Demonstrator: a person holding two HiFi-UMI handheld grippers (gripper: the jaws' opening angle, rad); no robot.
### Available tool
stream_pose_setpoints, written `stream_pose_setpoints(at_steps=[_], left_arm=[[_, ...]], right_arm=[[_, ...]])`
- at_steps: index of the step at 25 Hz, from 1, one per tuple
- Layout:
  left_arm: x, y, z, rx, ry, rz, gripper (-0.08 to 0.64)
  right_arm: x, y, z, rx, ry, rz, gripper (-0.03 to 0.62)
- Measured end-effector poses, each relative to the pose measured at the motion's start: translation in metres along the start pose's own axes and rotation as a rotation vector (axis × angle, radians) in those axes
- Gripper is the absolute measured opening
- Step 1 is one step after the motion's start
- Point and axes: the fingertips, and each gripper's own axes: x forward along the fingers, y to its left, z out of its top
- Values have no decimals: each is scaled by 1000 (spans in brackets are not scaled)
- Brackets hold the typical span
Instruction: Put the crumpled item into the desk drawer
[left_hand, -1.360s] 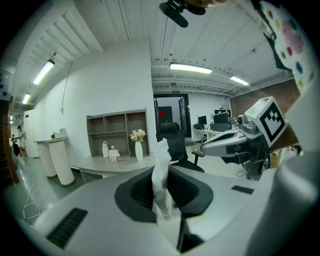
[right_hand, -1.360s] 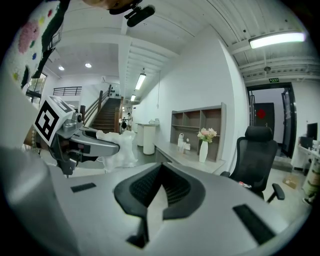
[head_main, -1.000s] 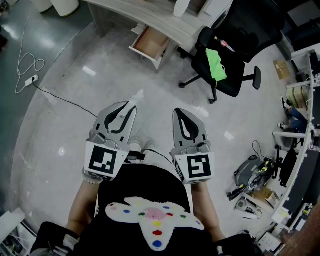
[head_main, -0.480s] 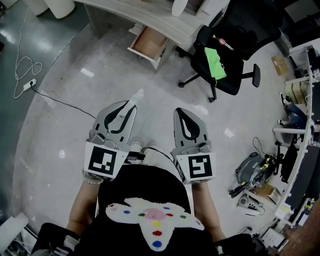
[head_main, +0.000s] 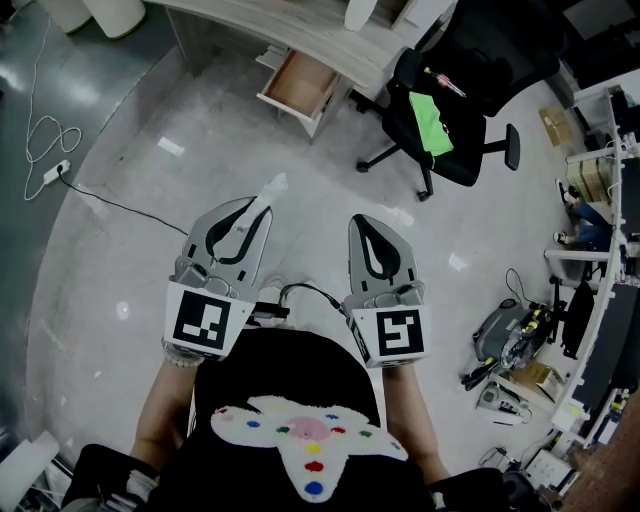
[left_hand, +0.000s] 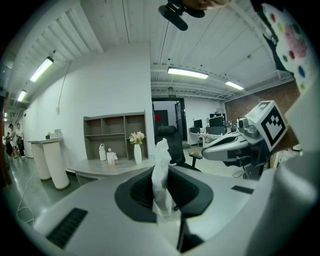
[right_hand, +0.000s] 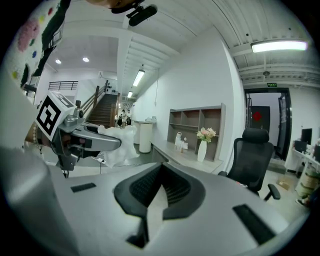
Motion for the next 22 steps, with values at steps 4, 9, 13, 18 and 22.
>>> stream_pose_setpoints(at_steps=[4, 9, 13, 18, 22], left_arm=[[-6, 5, -2, 1, -7, 1, 61], [-10, 10, -4, -6, -8, 6, 61], [-8, 11, -4, -2, -8, 8, 61], [0, 15, -6, 3, 2, 26, 61], [9, 22, -7, -8, 13, 41, 61]], right_arm=[[1, 7, -1, 3, 4, -4, 5], [1, 10, -3, -2, 14, -11, 5], [4, 5, -7, -5, 20, -13, 5], [17, -3, -8, -4, 15, 5, 5], [32, -7, -6, -4, 9, 27, 5]])
